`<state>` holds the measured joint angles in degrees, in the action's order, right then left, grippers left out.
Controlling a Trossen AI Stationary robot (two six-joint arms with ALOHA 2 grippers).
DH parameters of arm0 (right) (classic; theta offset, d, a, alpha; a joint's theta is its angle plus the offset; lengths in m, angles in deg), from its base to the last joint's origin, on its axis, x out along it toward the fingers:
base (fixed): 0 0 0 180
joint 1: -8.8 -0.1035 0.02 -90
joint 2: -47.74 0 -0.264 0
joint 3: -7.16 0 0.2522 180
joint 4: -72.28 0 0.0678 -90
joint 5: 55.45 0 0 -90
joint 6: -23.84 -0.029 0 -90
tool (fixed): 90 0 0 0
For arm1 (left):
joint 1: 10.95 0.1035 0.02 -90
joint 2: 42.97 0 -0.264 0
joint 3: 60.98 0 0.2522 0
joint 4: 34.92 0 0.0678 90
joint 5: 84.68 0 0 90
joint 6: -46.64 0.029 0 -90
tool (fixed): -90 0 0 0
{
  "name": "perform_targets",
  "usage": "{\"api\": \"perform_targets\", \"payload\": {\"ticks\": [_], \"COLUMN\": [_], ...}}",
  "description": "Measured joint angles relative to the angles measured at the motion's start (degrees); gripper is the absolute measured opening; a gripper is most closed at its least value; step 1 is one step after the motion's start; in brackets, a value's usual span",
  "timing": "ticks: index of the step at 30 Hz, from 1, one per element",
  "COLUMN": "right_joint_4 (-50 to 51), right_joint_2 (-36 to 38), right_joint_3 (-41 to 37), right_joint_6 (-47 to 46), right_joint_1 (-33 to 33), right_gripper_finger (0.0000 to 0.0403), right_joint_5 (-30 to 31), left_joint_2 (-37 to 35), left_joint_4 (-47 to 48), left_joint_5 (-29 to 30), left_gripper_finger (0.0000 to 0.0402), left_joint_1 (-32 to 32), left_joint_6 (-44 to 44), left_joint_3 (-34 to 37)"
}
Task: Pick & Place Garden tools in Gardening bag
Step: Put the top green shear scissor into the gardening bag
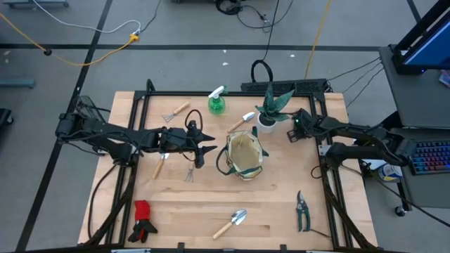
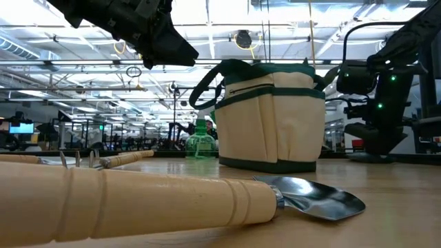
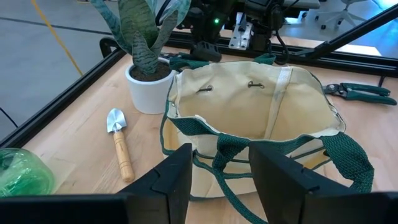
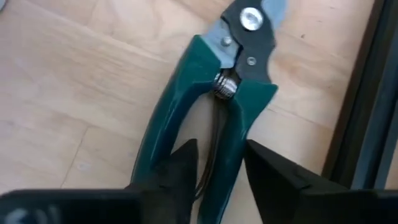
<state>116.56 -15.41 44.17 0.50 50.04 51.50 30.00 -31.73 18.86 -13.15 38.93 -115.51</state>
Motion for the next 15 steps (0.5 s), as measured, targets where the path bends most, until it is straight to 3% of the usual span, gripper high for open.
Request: {"api": "perform_targets", "payload": {"ticks": [6,15], "right_joint_4": [-0.91,-1.42], "right_joint_2": [-0.05,-0.05], "right_joint_3": [-0.07,-0.11], "right_joint_6": [0.78,0.40], "right_joint_1": [-0.04,-0.07], "right_gripper_finger": [0.0054,0.0059], "right_joint_5": [-0.38,-0.42], "left_joint_2": [0.00,0.00], "left_joint_4": [0.00,0.00], "left_joint_5": [0.00,0.02], "left_gripper_finger": [0.0163,0.0163], "left_joint_1": [0.00,0.00], "left_joint_6": [0.00,0.00], "left_joint_3": [0.00,0.00]}}
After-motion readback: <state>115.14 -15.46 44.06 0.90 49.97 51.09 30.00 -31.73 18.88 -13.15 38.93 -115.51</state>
